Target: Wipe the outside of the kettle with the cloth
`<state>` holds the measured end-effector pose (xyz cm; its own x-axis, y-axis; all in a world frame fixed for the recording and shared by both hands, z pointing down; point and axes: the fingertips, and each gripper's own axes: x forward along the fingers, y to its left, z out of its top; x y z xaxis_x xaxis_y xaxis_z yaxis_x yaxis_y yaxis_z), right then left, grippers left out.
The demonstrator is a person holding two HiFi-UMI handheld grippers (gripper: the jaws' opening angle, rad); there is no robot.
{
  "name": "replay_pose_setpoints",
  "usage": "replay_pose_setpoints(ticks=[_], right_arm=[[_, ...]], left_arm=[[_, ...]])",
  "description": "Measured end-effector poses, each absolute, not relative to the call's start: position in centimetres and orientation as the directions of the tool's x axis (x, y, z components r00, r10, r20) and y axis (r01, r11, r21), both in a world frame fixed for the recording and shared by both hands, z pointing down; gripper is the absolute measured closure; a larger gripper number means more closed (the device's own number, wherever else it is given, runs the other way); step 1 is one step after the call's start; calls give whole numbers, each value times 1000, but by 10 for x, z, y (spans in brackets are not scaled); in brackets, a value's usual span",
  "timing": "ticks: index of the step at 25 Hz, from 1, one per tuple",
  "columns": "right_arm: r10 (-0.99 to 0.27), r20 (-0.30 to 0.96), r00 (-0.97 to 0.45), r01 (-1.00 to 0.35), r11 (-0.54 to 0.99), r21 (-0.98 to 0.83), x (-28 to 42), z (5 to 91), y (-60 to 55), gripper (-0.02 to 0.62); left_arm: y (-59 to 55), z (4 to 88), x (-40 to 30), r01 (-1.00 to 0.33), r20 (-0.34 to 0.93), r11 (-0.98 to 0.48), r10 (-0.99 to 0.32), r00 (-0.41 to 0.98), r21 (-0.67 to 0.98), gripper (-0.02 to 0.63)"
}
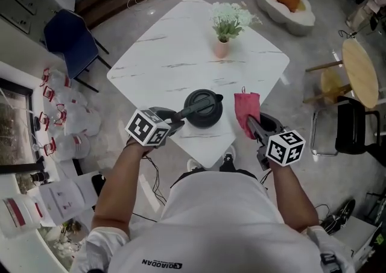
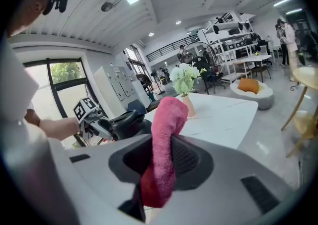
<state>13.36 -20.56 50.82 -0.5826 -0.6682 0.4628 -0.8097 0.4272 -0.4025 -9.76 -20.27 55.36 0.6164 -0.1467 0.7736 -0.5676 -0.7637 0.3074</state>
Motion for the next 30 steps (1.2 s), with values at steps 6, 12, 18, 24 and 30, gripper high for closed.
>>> replay_pose_setpoints(ticks=[6,12,18,24,30], right_arm=[[-681,442,-584,-808,440,-391,132,493,-204,491],[-649,383,-657,-751,521,-406,115,443,-203,491],[-476,302,-826,-564,697,-444,40,378,-195,491],[-327,347,-879,-462,767,-446,-37,394,-204,491],[-388,648,-655,-523,852,-20,-49,460,-232,492]], left_arm=[[-201,551,-96,-587,758,-773,-227,612,242,448],[-204,550,-95,-563,720,-802,-268,640,201,449],[-205,549,-89,-487,704,-870,-300,644,74,470],[-203,556,-85,-453,710,-891,-308,633,18,477],[-204,562,-74,-409,736,-913,-285,614,-12,494]])
